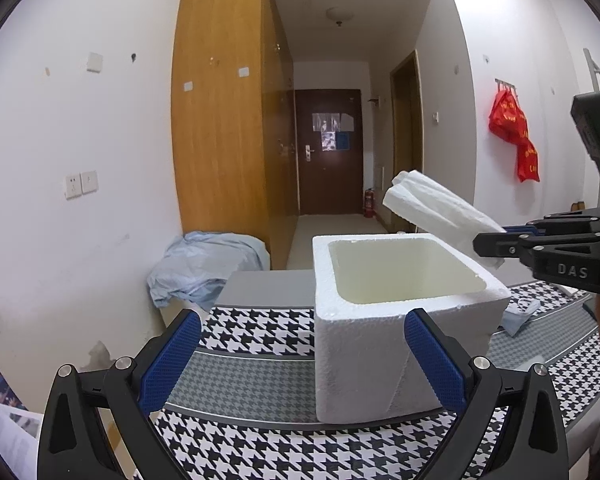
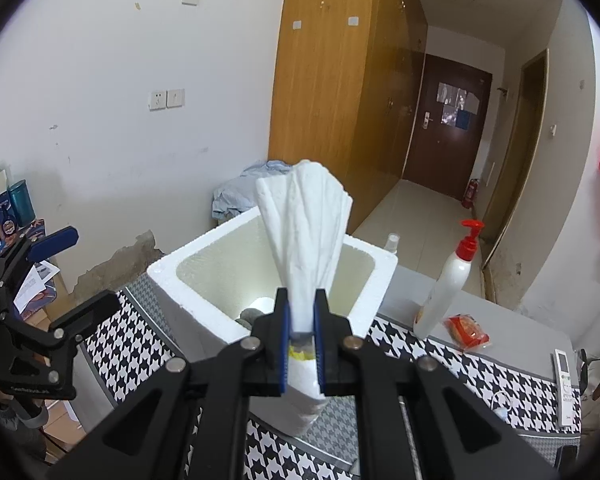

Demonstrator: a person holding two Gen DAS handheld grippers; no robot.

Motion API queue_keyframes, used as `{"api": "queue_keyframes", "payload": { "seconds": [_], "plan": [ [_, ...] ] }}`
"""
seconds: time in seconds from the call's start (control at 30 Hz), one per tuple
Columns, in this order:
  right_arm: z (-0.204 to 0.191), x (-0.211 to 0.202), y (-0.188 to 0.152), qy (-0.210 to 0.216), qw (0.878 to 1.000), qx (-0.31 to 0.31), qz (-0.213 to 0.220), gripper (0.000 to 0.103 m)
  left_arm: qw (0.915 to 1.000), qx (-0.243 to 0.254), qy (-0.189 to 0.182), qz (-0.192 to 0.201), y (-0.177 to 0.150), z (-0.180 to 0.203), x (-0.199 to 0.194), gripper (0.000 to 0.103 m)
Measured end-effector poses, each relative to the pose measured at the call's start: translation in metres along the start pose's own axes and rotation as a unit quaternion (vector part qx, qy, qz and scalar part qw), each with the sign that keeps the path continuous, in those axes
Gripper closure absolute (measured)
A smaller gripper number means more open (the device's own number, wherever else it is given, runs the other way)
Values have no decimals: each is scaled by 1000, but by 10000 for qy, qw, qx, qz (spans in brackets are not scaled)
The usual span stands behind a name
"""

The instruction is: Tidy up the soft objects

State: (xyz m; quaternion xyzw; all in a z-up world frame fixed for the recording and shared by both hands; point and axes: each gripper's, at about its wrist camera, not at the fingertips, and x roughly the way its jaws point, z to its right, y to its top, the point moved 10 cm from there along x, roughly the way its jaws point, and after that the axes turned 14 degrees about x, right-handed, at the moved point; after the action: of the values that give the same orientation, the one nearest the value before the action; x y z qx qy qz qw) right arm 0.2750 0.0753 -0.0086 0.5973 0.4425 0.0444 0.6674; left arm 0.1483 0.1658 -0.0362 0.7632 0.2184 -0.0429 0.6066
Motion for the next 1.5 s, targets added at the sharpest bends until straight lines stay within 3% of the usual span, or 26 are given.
{"api": "queue_keyframes", "payload": {
  "seconds": [0.37, 0.47, 0.53, 0.57, 0.9, 1.03, 1.5],
  "plan": [
    [-2, 20, -1, 23, 9997, 21, -243, 87, 9999, -78, -108, -104, -13, 0, 10, 1],
    [-3, 24, 0, 148, 9994, 81, -287, 63, 9998, -118, -106, -140, -16, -2, 13, 1],
    [-3, 26, 2, 228, 9993, 163, -266, 29, 9997, -138, -111, -173, -18, -3, 15, 1],
    [-3, 26, 3, 270, 9991, 211, -260, 27, 9996, -151, -105, -191, -19, -3, 16, 1],
    [1, 18, 3, 233, 9990, 303, -219, 24, 9995, -150, -160, -209, -20, -1, 17, 1],
    [3, 9, 3, 242, 9991, 331, -123, 19, 9995, -117, -202, -196, -20, 4, 14, 1],
    [29, -23, 1, 162, 9989, 410, 181, 9, 9983, 45, -578, -58, -3, 43, 1, 1]
  ]
}}
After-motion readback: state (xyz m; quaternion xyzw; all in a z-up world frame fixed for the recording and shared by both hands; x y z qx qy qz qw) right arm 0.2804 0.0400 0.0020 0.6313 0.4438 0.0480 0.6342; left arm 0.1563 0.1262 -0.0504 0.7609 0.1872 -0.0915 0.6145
